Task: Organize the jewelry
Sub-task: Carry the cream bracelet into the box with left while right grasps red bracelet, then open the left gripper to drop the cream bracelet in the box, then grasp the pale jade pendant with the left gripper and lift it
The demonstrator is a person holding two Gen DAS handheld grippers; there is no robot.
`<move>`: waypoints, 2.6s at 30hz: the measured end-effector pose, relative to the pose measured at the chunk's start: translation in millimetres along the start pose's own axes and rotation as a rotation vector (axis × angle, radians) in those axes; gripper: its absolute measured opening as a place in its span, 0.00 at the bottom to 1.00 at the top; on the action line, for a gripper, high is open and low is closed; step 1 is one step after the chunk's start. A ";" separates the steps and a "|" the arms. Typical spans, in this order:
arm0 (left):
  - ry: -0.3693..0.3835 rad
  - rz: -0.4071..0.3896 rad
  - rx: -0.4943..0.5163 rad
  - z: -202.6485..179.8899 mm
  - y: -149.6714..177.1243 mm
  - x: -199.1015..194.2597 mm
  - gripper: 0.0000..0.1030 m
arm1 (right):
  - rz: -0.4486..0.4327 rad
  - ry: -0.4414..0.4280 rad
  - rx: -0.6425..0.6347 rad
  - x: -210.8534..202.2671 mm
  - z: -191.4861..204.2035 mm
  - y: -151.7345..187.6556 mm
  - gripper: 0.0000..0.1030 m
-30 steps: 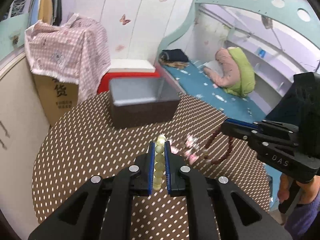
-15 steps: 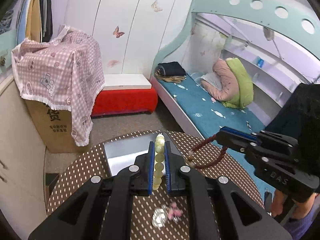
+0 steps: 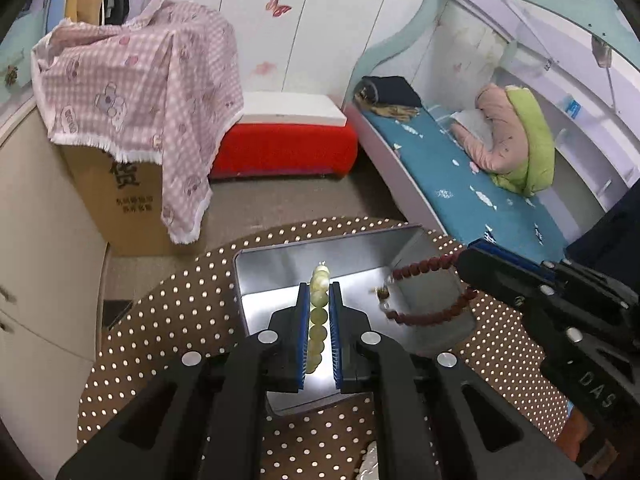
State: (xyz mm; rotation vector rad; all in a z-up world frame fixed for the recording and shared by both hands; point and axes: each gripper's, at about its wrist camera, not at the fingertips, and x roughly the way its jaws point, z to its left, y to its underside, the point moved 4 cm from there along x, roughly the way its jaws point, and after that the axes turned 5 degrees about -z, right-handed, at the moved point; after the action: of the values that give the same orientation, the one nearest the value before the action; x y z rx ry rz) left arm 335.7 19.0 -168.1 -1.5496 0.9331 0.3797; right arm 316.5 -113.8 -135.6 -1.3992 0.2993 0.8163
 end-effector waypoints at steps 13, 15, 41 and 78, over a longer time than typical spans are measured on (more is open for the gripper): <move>-0.024 -0.022 0.003 -1.1 4.7 -2.0 0.37 | 0.056 -0.004 0.043 17.5 -9.4 25.0 0.08; -0.013 -0.024 0.002 -2.7 4.7 -4.9 0.37 | 0.055 -0.005 0.047 15.3 -10.6 26.5 0.08; -0.083 -0.120 0.065 -17.3 69.8 -78.5 0.58 | 0.000 0.083 0.025 -67.3 -33.6 77.9 0.46; -0.059 0.006 0.191 -41.6 128.9 -24.4 0.27 | 0.059 0.102 0.057 -83.5 -53.1 160.6 0.52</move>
State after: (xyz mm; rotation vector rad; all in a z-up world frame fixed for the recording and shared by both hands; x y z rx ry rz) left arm 214.5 -5.1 -228.7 -1.3554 0.9018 0.3287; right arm 166.5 -198.0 -213.1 -1.3868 0.4410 0.7799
